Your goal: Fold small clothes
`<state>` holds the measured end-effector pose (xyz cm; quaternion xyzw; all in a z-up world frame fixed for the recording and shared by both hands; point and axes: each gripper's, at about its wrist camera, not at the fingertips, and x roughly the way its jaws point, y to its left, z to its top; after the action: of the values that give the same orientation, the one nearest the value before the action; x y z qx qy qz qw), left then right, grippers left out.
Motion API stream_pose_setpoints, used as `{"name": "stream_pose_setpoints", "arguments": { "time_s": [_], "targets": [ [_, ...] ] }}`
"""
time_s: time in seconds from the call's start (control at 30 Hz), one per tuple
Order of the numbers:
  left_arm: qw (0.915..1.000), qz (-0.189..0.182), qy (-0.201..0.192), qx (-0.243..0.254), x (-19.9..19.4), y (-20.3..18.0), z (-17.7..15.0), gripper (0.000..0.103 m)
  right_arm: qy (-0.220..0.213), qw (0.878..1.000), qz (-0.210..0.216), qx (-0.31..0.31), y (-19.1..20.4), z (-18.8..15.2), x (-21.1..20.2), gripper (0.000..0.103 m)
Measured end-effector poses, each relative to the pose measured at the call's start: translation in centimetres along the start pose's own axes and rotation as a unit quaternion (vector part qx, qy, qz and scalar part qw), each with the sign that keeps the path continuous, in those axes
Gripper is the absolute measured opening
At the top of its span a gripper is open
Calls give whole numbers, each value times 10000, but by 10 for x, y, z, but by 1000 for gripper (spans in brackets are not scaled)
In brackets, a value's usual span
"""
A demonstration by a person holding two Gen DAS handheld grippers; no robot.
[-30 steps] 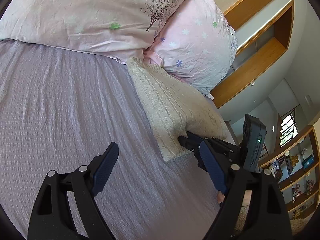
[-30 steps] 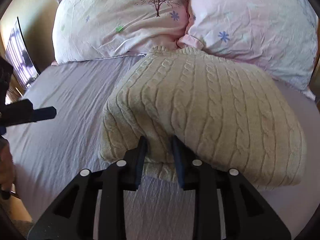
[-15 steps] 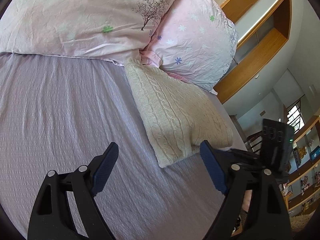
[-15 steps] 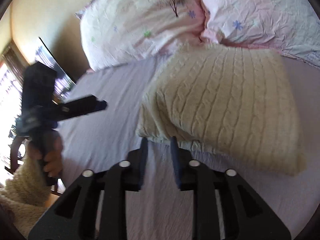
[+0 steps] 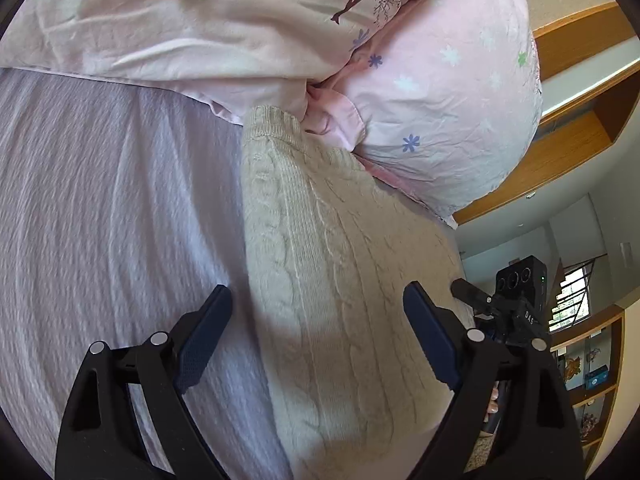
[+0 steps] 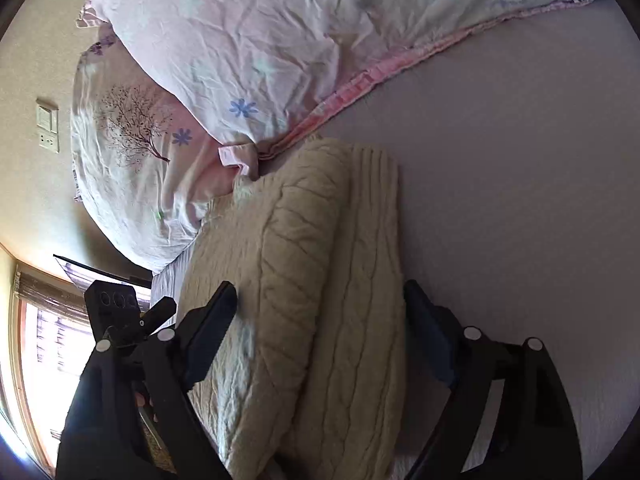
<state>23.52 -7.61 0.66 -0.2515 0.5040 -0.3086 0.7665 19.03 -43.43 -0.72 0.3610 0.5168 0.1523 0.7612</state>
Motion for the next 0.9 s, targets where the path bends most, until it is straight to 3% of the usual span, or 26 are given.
{"name": "stream_pose_setpoints", "arguments": {
  "time_s": [0.03, 0.07, 0.1, 0.17, 0.2, 0.27, 0.4, 0.43, 0.5, 0.53, 0.57, 0.63, 0.67, 0.77, 0.8, 0.87, 0.9],
  "targets": [
    [9999, -100, 7, -33, 4, 0, 1, 80, 41, 9998, 186, 15, -3, -1, 3, 45],
    [9998, -163, 60, -101, 9, 0, 1, 71, -8, 9995, 308, -31, -3, -1, 4, 42],
    [9999, -119, -15, -113, 11, 1, 0, 56, -39, 9990, 443, -31, -4, -3, 3, 36],
    [9995, -302, -94, -87, 7, 1, -1, 38, -143, 9982, 571, -84, 4, -9, -2, 34],
    [9989, -460, -109, -63, -1, 1, -2, 36, -175, 9975, 659, -198, 10, -8, -7, 33],
    [9978, -606, -147, 206, -25, -6, -4, 35, -124, 9943, 987, -386, 31, -13, -9, 32],
    [9931, -149, -569, 1010, -92, -16, -13, 35, 68, 9897, 1087, -925, 82, -21, 16, 32],
    [9921, 81, -645, 1070, -103, -11, -12, 36, 78, 9897, 952, -1066, 91, -22, 27, 35],
    [9871, 769, -726, 1199, -112, 1, -6, 41, 26, 9909, 186, -1333, 107, -23, 49, 42],
    [9852, 1107, -723, 1091, -113, 11, -4, 41, -121, 9903, -238, -1363, 111, -25, 49, 46],
    [9850, 1344, -642, 868, -113, 22, -3, 41, -313, 9901, -332, -1326, 113, -29, 41, 48],
    [9883, 1207, -759, 549, -129, 39, -11, 41, -815, 9889, 158, -1231, 114, -38, 13, 63],
    [9879, 1087, -945, 574, -140, 41, -17, 42, -936, 9872, 362, -1236, 115, -43, 2, 65],
    [9850, 881, -1321, 679, -167, 34, -36, 50, -432, 9903, 287, -1289, 122, -52, 13, 63],
    [9849, 772, -1387, 693, -172, 31, -42, 51, -248, 9911, 273, -1278, 125, -55, 25, 58],
    [9854, 655, -1400, 712, -178, 25, -54, 51, 19, 9900, 186, -1397, 127, -58, 44, 12],
    [9855, 630, -1377, 761, -179, 22, -60, 51, -109, 9888, 26, -1486, 127, -59, 44, 9]
  ]
}}
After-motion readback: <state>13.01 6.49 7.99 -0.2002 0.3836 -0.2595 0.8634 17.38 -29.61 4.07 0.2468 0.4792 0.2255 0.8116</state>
